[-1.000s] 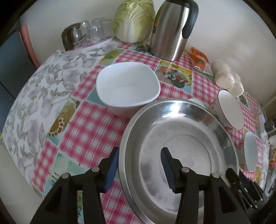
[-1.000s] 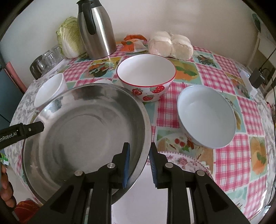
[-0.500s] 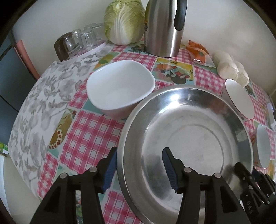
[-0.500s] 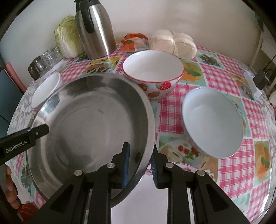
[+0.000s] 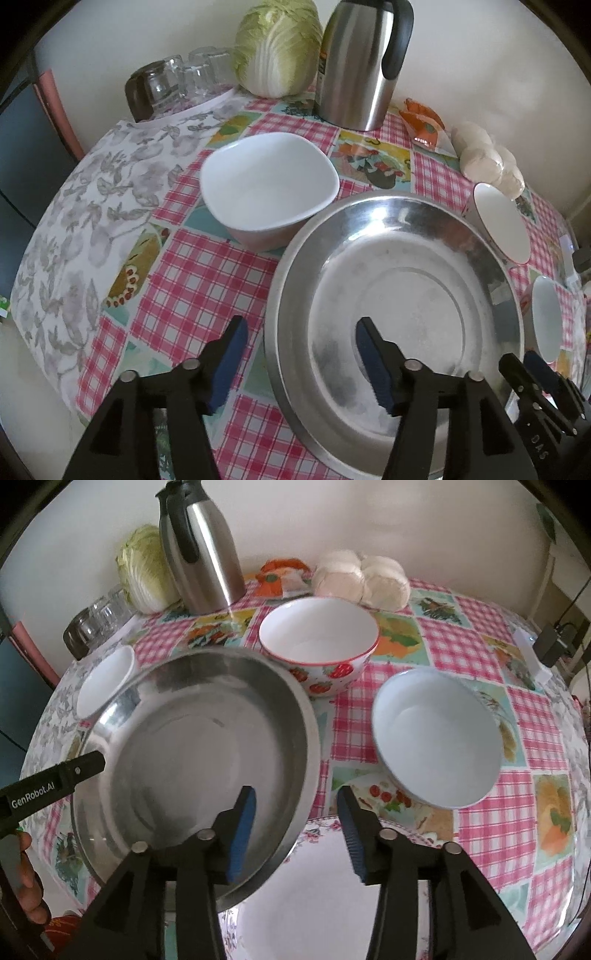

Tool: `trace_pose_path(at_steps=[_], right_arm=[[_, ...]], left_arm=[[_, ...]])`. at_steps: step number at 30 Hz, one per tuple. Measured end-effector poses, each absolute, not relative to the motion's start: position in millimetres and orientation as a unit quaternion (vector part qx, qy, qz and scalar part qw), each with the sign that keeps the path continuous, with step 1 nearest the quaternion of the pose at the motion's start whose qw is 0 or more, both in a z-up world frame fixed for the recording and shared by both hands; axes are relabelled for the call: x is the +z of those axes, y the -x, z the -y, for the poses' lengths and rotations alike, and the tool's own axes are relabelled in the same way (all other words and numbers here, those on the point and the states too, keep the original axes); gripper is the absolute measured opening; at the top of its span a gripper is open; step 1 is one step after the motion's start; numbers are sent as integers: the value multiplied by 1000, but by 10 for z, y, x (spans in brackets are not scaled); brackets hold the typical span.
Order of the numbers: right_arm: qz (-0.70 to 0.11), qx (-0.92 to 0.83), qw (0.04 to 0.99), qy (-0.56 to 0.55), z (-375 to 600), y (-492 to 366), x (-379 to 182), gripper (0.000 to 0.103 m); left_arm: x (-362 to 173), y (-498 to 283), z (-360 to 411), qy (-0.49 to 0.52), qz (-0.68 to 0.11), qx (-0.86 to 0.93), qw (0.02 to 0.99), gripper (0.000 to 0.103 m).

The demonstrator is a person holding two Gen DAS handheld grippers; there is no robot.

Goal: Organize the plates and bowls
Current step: 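Lower the steel basin onto the tablecloth and open both tools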

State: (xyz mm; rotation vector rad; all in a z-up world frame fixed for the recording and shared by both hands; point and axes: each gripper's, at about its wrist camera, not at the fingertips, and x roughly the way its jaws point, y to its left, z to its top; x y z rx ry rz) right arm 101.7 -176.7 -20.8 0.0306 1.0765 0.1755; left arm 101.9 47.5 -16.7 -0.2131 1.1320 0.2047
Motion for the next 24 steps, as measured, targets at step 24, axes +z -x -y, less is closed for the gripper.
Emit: trace_pose_path(at_steps=[24], right_arm=[[-479,96,873,0,1757,-933,-113,101]], left_arm=[[32,-929,-316,52,-477,90,873,103]])
